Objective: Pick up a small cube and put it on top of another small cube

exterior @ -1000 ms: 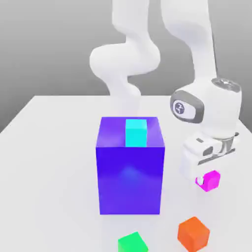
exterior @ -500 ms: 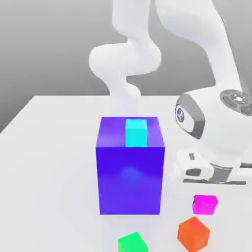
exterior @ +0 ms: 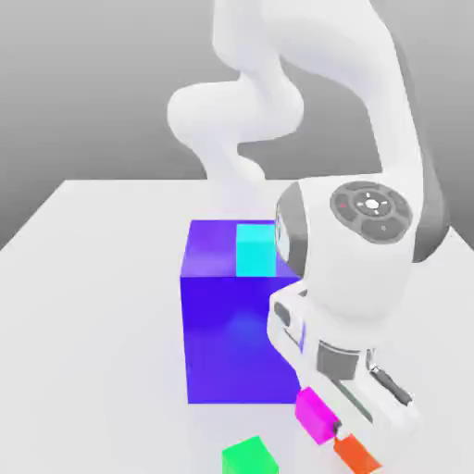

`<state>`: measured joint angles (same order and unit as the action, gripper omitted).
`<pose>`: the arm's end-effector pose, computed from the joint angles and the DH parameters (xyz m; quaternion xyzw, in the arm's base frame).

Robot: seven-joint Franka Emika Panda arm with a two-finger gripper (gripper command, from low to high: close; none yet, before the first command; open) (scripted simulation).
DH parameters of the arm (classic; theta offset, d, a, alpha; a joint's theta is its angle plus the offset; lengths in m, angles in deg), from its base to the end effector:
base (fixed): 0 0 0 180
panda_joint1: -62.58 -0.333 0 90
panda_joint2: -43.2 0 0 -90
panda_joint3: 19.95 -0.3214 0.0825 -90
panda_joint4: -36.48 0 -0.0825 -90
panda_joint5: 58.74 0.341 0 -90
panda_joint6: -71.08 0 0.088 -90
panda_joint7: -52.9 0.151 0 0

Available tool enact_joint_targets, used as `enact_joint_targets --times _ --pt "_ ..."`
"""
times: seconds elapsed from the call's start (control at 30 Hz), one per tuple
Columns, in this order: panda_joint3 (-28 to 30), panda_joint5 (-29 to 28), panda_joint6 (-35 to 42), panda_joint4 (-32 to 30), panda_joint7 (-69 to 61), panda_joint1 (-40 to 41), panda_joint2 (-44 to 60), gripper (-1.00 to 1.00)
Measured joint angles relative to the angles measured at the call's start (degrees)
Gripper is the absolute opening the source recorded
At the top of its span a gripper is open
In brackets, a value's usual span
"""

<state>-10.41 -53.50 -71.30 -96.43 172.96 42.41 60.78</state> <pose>0.4739 0.0879 0.1985 0.5466 -0.8346 -0.0284 0.0615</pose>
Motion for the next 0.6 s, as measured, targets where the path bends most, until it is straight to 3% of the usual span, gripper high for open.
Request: enact_joint_targets --times 0.47,0.6 --pt "10.36 2.13 -3.21 -1.5 41.52 -2.59 -5.14 -1.0" --pt "9.87 5.0 -7.77 -2.36 43.65 -2.03 -1.71 -1.0"
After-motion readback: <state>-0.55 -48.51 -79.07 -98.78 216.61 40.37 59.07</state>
